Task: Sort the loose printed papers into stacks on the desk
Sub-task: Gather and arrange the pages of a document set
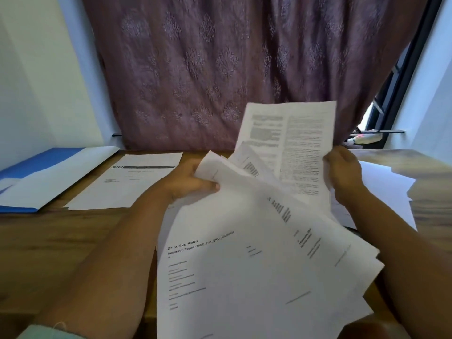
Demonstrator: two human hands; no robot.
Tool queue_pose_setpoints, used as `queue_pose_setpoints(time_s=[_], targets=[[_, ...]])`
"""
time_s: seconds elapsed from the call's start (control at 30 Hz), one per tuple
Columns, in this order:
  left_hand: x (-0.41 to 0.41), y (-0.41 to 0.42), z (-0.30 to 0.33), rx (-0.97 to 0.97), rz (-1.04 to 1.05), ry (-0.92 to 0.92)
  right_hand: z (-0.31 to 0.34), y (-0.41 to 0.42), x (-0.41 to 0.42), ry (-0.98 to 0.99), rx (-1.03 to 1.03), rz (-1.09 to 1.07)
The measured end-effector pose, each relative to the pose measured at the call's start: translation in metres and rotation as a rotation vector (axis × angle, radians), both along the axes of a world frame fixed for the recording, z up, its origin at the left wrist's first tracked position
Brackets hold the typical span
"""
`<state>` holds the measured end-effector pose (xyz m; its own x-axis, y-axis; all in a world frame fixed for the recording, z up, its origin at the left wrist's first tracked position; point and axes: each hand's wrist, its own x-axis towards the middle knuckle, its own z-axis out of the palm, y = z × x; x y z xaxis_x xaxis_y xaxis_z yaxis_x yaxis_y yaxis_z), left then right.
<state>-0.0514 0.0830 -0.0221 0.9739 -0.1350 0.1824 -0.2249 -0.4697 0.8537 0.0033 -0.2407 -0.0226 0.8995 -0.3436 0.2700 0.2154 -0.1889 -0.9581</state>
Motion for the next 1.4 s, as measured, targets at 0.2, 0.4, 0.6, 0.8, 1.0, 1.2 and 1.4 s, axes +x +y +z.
queue_pose_setpoints(time_s=[0.2,0.4,0.6,0.8,1.0,1.2,1.4], targets=[[0.005,-0.001,0.001,-0.041,0.077,-0.144,0.002,0.023,-0.021,0.15,-0.536,0.467],[0.016,-0.007,-0.013,0.231,0.167,-0.228,-0.003,0.046,-0.05,0.479,-0.091,0.795],[0.017,-0.02,-0.018,0.14,0.342,-0.479,-0.015,0.046,-0.038,0.332,-0.415,0.809],[-0.008,0.001,0.019,-0.144,0.769,-0.106,0.001,0.036,-0.04,-0.002,-0.263,0.558],[-0.044,-0.026,0.036,-0.469,0.385,-0.363,0.039,0.039,-0.062,-0.32,0.023,0.384],[-0.071,-0.056,0.05,-0.441,0.315,-0.673,0.072,0.064,-0.106,-0.647,-0.142,0.064],[-0.08,-0.058,0.032,-0.396,0.295,-0.464,0.029,0.067,-0.123,-0.315,-0.172,0.135]])
